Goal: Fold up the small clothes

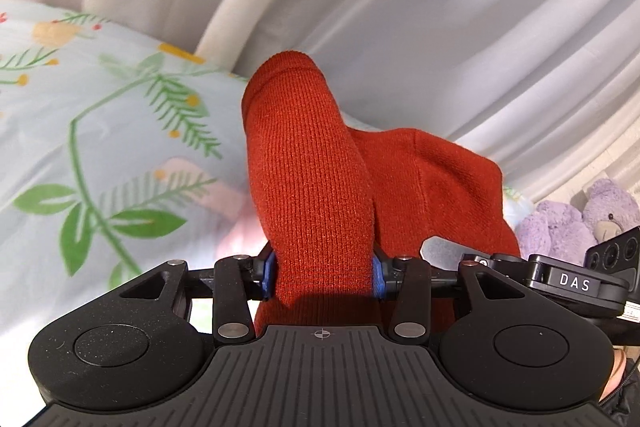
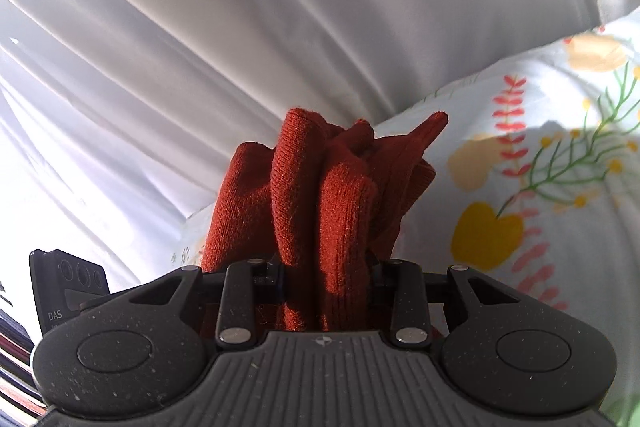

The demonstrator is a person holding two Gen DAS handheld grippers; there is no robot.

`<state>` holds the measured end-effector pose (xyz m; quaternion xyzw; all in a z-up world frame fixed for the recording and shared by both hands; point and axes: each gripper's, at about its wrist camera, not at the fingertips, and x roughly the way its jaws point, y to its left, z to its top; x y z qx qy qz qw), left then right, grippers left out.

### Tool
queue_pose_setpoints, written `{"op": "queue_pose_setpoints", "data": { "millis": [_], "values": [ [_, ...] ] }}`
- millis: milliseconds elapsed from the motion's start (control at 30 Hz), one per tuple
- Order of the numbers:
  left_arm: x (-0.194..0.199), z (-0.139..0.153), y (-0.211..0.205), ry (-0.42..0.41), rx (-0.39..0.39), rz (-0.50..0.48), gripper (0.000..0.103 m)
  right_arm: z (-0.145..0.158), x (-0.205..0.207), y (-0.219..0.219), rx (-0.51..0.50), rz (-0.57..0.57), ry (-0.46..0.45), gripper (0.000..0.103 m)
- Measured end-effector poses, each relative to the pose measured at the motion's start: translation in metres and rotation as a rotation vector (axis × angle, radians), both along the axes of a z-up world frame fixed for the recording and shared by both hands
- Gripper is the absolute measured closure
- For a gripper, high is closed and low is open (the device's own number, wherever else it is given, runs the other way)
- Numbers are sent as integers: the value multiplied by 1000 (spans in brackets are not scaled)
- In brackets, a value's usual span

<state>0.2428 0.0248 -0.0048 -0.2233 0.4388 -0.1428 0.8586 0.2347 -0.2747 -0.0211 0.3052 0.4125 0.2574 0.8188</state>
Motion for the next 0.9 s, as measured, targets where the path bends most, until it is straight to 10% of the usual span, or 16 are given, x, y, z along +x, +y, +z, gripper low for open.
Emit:
{"op": "queue_pose_setpoints", "data": {
  "millis": [533, 900],
  "values": [
    [-9, -22, 34, 49, 24, 56, 50, -30, 10, 59, 24, -5, 113, 71],
    [-89, -19, 75, -71, 141, 188, 36, -7, -21, 42, -276, -156, -52, 52]
  ]
}}
